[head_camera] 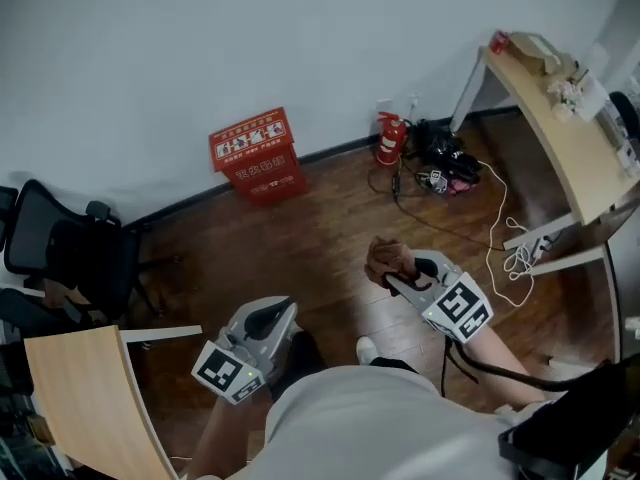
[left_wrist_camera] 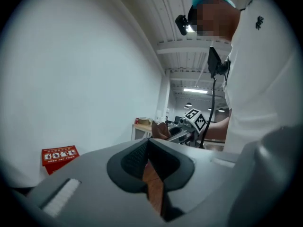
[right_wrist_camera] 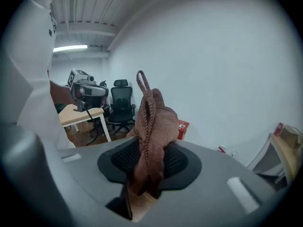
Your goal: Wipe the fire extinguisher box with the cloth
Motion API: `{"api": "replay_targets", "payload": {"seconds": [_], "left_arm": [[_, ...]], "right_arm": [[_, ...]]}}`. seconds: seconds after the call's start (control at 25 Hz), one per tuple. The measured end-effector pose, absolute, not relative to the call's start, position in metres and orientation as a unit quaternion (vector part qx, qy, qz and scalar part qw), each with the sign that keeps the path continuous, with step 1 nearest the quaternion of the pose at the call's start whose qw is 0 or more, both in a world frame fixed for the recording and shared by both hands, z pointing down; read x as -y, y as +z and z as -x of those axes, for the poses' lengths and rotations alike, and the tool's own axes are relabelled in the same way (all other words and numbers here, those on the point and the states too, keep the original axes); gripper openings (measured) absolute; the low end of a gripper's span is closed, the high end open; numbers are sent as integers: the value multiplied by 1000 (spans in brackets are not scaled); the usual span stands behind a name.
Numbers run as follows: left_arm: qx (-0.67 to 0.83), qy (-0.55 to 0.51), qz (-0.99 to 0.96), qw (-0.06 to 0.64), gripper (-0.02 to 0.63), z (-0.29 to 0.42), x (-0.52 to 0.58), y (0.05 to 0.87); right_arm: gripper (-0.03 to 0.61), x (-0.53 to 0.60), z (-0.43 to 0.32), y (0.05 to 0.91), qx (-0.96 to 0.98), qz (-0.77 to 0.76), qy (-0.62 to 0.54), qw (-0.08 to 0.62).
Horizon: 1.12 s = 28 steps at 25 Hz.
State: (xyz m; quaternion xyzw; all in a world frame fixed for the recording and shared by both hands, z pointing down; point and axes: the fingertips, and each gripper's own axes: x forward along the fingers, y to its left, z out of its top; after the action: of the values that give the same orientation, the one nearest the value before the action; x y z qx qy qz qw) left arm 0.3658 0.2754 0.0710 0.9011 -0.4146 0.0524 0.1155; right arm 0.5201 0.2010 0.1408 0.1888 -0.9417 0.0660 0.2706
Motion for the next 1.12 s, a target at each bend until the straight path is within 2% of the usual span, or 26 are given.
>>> {"api": "replay_targets", "payload": {"seconds": [0.28, 0.6, 1.12], "left_arm": [[373, 46, -922, 89, -2, -426, -279, 40], [344, 37, -937, 55, -2, -453, -310, 26], [371, 49, -926, 57, -2, -374, -355, 26]], "right_arm": [[126, -222, -579, 112, 943, -228, 74, 230], [126, -259, -586, 98, 944, -235, 63, 222], [126, -289, -491, 80, 954, -192, 55, 224]]}}
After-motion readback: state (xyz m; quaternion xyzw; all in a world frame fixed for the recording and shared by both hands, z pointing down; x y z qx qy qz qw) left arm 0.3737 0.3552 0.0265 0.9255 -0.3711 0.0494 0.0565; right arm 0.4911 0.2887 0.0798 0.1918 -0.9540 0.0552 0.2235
